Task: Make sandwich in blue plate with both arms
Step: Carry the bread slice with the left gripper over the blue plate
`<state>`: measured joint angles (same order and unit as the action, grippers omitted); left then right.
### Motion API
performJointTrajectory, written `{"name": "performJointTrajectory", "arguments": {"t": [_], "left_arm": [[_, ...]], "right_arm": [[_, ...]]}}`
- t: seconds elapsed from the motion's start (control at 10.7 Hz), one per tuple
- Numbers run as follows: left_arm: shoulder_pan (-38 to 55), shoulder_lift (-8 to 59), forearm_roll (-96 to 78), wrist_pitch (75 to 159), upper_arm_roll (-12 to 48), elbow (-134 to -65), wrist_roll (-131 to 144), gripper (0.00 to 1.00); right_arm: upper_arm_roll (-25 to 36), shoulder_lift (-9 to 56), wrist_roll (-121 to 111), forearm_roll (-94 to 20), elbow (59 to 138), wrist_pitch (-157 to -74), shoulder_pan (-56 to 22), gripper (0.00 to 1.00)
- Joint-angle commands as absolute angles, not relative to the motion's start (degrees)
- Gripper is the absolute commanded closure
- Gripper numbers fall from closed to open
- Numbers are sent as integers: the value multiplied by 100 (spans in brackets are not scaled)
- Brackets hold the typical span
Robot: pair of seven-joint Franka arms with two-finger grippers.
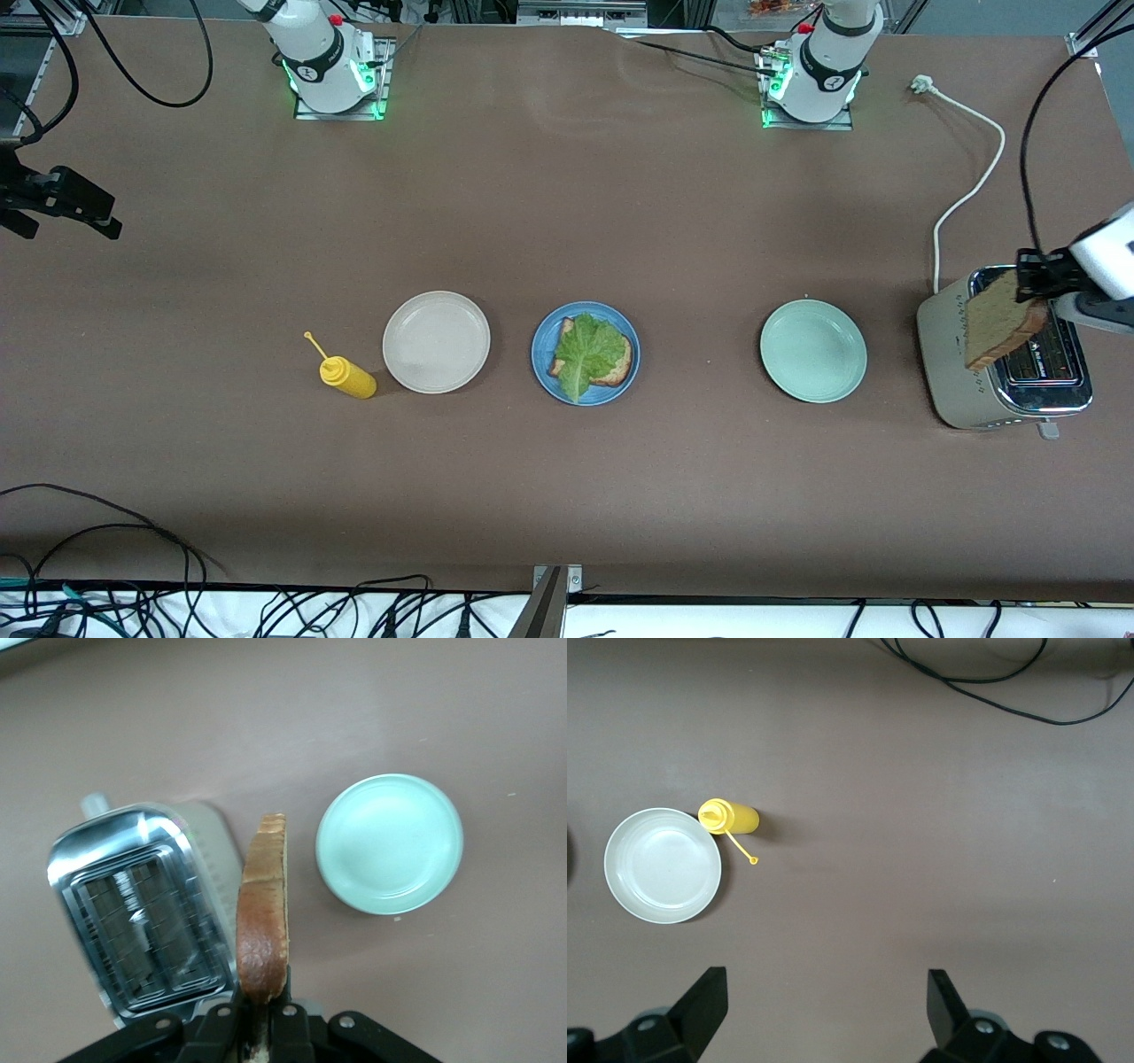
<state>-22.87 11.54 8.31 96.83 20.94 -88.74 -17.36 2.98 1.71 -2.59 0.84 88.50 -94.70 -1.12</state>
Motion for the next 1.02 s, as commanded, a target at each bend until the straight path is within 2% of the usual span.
{"name": "performJointTrajectory", "arguments": {"t": [0.0,0.19,0.65,0.93], "left_arm": [[-2198,1247,879,9615,2923,-8877,-822,100],[-1831,1431,276,9615,3251,-8895,328,100],[-898,1994,-1463,9677,3252,-8842,826,100],[-554,2485,-2291,10176,3252,-8500,686,100]], "right_arm": [[290,185,-229,141,8736,-9343,-114,0],[290,184,-229,141,8736,-9334,-114,0],[290,193,-229,141,8745,-9334,-114,0],[290,193,-229,141,8754,-9334,-114,0]]}}
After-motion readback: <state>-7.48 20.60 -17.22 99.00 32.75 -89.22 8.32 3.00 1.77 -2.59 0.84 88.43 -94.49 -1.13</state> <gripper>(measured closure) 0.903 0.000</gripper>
